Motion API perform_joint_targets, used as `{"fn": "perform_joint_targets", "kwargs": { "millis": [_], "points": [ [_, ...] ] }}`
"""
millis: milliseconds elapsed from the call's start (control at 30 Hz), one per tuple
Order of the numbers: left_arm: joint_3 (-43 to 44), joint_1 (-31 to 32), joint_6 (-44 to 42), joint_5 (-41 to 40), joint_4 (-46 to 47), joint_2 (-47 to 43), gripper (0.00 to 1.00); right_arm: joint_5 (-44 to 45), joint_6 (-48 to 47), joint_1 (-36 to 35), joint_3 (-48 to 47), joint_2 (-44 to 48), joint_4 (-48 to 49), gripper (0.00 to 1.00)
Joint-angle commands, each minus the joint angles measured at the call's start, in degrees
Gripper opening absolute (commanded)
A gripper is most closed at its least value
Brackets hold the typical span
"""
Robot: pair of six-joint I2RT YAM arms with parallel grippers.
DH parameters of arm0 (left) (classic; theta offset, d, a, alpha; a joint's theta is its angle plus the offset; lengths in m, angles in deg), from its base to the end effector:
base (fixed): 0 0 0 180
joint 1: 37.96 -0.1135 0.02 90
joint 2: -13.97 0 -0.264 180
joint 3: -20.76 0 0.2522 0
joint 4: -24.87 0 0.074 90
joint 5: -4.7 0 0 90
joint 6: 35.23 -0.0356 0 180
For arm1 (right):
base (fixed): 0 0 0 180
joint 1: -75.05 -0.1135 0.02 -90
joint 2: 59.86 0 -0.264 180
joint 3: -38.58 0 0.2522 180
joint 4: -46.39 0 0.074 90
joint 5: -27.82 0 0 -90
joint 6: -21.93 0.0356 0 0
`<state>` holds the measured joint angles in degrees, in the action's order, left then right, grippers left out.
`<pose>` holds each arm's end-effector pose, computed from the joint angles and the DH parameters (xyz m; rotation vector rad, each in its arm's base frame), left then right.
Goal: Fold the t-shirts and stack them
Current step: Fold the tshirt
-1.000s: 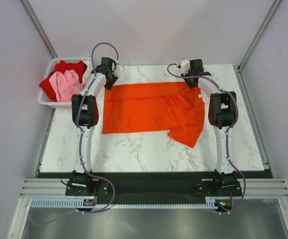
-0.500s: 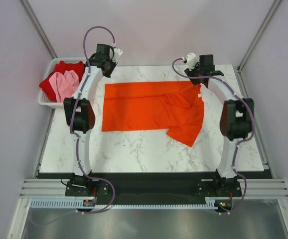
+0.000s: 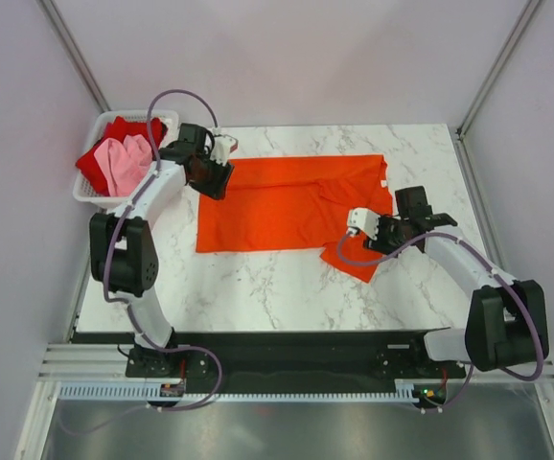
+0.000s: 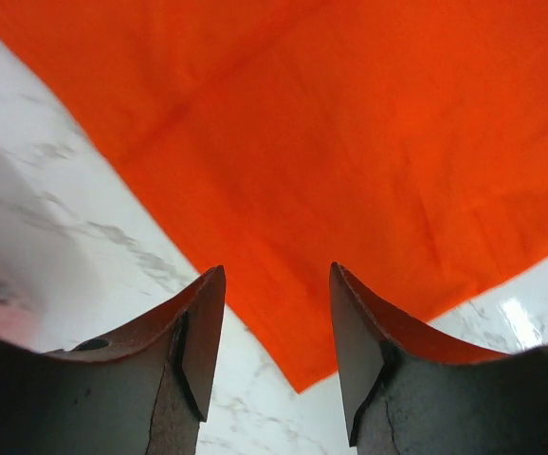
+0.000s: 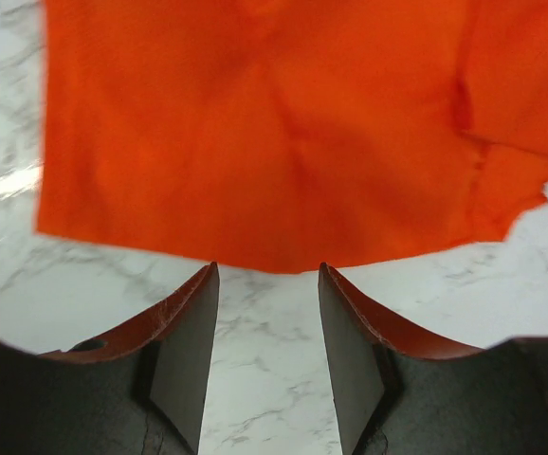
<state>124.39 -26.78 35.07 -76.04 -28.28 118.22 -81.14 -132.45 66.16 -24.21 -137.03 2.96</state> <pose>0.3929 -0.0835 0.2786 0.7284 2.3886 -0.1409 0.2581 0.0521 0.2172 -1.5860 1.9313 0.0336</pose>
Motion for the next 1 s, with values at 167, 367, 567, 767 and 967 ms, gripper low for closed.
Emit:
{"fn": "perform_joint_targets", "kwargs": {
  "millis": [167, 367, 567, 767, 967],
  "points": [
    [-2.7, -0.1, 3.7, 5.4, -1.7, 0.5, 0.55, -5.9, -21.7, -4.2, 8.0, 10.5, -14.1, 0.58],
    [-4.3, -0.4, 2.3, 2.5, -1.6, 0.1, 0.55, -7.7, -23.6, -9.1, 10.2, 8.6, -15.4, 0.62],
    [-5.2, -1.0, 0.7, 0.4, -1.8, -0.6, 0.54, -7.4, -21.7, -10.9, 9.7, 2.6, -10.0, 0.62],
    [-5.9, -1.2, 0.1, -1.0, -1.7, -1.0, 0.54, -5.2, -22.5, -11.0, 8.1, -1.8, -8.9, 0.59],
    [-6.4, -1.2, -0.4, -1.7, -1.9, -1.2, 0.53, -3.5, -22.8, -11.0, 9.0, -3.0, -8.2, 0.54]
  ]
}}
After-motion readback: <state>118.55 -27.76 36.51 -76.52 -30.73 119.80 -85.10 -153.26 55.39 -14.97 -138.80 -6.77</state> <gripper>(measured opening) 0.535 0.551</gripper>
